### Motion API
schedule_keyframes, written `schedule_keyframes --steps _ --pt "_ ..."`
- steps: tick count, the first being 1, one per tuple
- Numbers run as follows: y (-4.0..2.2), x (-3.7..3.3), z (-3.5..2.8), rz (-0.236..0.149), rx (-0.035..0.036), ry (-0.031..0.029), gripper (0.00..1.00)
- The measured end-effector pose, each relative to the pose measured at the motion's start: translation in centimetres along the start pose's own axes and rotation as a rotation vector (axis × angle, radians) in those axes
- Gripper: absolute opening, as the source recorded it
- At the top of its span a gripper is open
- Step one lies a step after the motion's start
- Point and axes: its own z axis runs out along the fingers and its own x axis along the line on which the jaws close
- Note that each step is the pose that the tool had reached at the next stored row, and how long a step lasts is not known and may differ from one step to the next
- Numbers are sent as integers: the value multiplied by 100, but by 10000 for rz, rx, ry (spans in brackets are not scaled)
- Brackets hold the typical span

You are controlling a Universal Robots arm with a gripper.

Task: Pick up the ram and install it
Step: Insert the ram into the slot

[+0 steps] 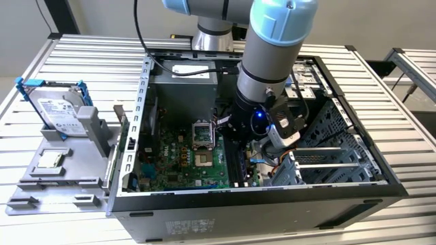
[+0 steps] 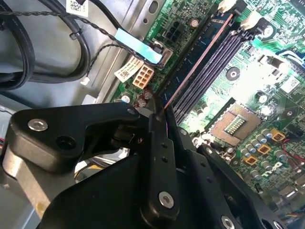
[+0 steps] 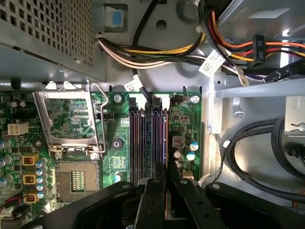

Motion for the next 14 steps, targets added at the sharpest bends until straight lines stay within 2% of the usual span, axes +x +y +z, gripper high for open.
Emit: schedule_keyframes --steps 1,5,12,14 --pt "0 0 0 0 -1 0 100" --pt "0 0 -10 3 -1 1 100" --pt "1 -5 -325 14 4 4 100" --pt "1 -6 -360 13 1 8 100"
